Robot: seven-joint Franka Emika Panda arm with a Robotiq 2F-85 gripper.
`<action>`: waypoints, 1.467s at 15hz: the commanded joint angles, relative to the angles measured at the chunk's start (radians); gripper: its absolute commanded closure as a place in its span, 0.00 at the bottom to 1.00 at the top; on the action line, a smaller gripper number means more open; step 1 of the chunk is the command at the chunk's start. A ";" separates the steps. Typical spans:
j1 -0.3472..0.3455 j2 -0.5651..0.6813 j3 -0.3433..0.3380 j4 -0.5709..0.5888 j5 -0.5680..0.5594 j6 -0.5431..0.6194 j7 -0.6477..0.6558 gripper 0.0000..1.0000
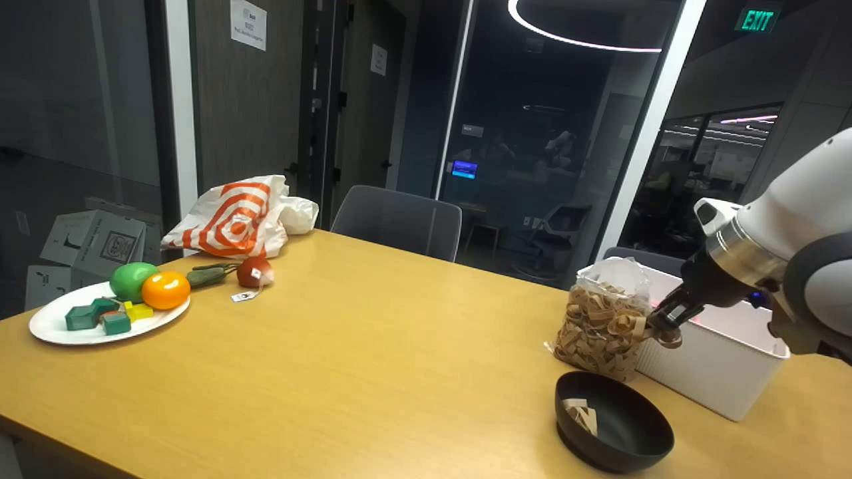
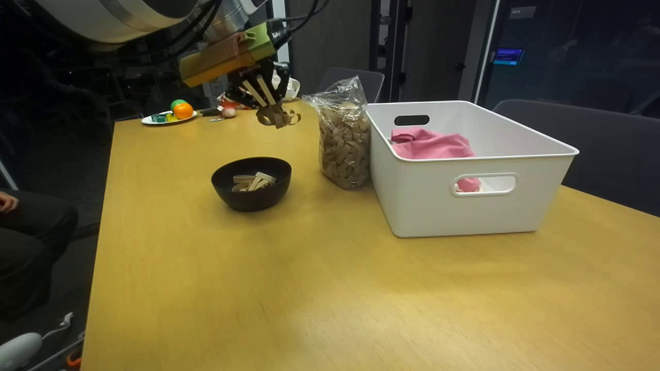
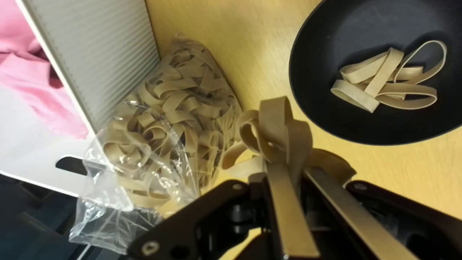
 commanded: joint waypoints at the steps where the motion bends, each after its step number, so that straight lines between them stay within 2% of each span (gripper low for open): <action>1: -0.035 -0.017 0.030 0.055 -0.080 -0.025 0.064 0.92; 9: -0.059 0.023 0.061 0.193 -0.188 -0.115 0.143 0.92; 15: -0.054 0.118 0.078 0.316 -0.261 -0.188 0.188 0.92; 22: -0.033 0.243 0.063 0.442 -0.438 -0.247 0.275 0.93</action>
